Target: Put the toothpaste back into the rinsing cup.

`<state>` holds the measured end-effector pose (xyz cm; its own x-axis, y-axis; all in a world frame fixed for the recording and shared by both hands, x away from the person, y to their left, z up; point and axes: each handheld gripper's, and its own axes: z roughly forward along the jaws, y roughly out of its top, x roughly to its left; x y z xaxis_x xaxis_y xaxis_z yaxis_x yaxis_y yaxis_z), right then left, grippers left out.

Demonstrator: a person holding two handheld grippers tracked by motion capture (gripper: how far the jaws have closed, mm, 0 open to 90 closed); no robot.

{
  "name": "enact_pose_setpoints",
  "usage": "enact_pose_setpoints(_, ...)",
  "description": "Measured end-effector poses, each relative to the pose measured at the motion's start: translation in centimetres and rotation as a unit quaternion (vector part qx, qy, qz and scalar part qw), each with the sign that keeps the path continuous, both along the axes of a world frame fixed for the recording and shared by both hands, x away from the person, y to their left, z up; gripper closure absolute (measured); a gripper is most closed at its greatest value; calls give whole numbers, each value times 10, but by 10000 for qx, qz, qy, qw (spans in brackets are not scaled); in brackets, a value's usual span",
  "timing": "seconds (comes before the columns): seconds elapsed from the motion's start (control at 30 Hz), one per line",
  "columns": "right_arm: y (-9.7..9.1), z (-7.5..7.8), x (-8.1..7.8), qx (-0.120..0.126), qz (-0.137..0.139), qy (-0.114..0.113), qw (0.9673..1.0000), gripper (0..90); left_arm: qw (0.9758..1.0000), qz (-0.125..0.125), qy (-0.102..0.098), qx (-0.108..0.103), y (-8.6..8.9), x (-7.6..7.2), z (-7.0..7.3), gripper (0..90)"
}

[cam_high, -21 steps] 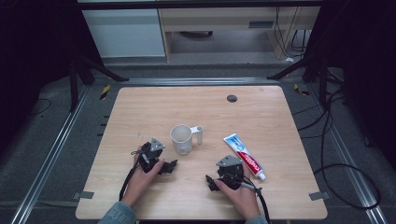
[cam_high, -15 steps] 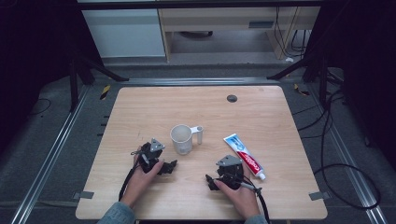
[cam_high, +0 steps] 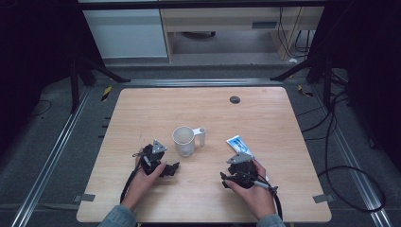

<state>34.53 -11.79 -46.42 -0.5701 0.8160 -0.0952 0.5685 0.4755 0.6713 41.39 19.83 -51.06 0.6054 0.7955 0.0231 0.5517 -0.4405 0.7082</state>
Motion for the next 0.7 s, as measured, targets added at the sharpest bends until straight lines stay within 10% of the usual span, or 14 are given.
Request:
enact_pose_setpoints(0.47, -30, 43, 30, -367, -189, 301, 9987, 339, 10000, -14, -5, -5, 1, -1, 0, 0)
enact_pose_setpoints(0.7, -36, 43, 69, -767, -286, 1147, 9900, 394, 10000, -27, -5, -7, 1, 0, 0, 0)
